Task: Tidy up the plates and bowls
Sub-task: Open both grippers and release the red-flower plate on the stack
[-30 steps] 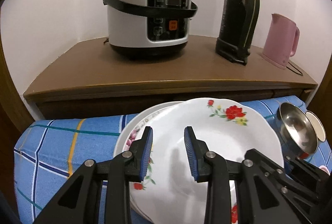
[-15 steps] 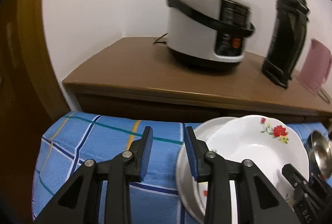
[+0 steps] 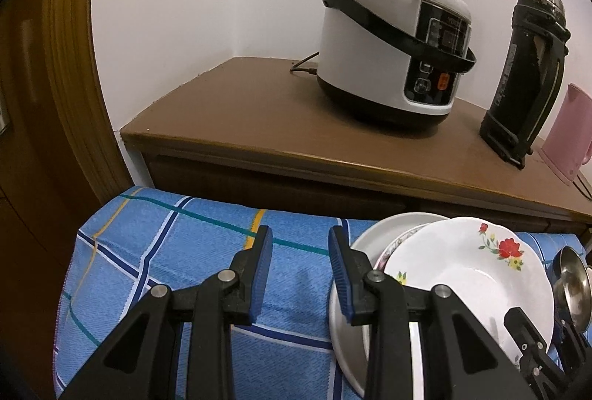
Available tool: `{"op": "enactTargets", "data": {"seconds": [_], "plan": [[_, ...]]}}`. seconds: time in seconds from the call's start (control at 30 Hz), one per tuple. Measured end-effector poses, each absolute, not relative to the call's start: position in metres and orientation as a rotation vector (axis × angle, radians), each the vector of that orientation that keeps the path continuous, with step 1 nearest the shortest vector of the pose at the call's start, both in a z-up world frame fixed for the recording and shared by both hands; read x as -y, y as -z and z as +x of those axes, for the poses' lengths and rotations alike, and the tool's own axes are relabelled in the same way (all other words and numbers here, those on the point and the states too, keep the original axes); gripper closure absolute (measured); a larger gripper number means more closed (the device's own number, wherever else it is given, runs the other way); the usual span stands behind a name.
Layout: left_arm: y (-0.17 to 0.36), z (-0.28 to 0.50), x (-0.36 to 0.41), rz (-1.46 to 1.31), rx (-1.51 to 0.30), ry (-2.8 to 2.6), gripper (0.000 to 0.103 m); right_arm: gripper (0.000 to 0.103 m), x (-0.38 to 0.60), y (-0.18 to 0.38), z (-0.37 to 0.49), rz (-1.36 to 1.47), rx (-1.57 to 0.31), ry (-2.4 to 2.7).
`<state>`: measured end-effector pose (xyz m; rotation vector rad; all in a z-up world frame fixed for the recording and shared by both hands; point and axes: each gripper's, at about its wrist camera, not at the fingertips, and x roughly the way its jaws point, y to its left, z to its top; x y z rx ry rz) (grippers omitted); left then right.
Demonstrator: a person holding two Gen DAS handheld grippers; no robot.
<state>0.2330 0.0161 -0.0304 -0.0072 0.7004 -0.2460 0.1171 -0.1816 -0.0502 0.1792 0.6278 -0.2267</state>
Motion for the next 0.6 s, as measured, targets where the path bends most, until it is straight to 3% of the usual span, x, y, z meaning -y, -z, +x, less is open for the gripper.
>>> {"op": "enactTargets", "data": {"seconds": [0.37, 0.5, 0.6], "plan": [[0.035, 0.232, -0.008, 0.026, -0.709, 0.266, 0.069, 0.056, 0.187, 0.055, 0.108, 0.233, -0.658, 0.225], [0.036, 0.229, -0.005, 0.040, -0.693, 0.287, 0.068, 0.055, 0.188, 0.050, 0.092, 0.249, -0.592, 0.234], [0.037, 0.224, 0.000, 0.075, -0.667, 0.284, 0.068, 0.047, 0.185, 0.043, 0.074, 0.251, -0.524, 0.231]]}}
